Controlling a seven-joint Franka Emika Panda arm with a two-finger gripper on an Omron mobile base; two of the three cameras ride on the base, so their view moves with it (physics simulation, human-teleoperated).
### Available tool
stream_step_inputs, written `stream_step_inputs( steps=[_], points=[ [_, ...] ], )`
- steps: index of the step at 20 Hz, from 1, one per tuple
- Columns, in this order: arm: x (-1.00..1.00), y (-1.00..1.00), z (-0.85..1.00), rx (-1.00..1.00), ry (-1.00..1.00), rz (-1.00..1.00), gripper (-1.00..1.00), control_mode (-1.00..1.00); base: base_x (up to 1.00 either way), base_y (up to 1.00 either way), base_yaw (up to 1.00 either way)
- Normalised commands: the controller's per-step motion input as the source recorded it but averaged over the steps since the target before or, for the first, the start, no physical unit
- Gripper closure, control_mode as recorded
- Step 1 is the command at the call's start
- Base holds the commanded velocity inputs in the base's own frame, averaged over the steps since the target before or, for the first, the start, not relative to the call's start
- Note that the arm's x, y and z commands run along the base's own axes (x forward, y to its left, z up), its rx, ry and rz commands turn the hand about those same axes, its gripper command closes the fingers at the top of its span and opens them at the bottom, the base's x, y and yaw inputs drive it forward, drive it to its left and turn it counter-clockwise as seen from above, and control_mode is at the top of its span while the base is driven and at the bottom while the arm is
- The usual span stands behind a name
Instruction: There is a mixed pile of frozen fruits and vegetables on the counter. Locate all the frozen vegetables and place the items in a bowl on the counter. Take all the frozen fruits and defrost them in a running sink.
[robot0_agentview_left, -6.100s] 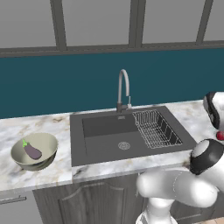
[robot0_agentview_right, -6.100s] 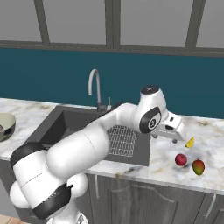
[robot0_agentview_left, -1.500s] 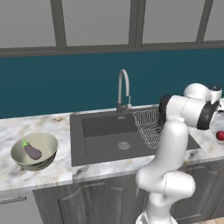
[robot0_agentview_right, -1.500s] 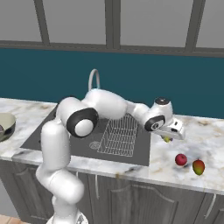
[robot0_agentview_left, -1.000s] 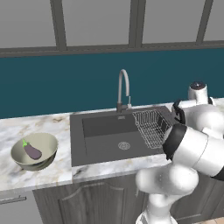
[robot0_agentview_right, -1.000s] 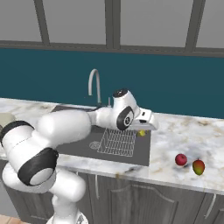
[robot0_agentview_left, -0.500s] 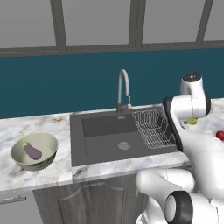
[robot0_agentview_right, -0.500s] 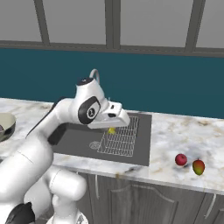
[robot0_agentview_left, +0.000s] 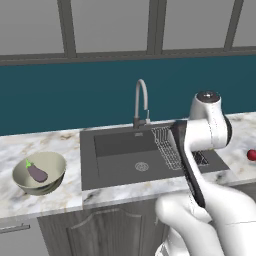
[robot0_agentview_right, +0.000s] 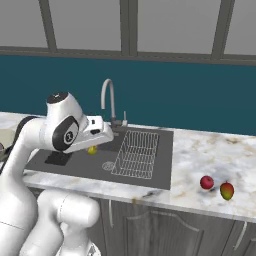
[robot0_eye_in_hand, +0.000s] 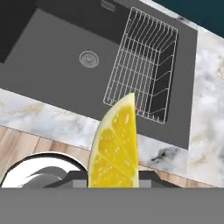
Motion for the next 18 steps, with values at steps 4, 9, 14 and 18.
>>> stream_step_inputs(
  steps=[4,9,14,18],
  points=[
    [0.00,1.00,0.24,0.00,0.00,0.44,1.00,-1.00,0.00,0.00,0.00],
    [0.00,0.99,0.04,0.03,0.00,0.48,1.00,-1.00,0.00,0.00,0.00],
    [0.00,0.98,0.00,0.02,-0.01,0.47,1.00,-1.00,0.00,0.00,0.00],
    [0.22,0.99,0.00,0.01,-0.01,0.38,1.00,-1.00,0.00,0.00,0.00]
  ],
)
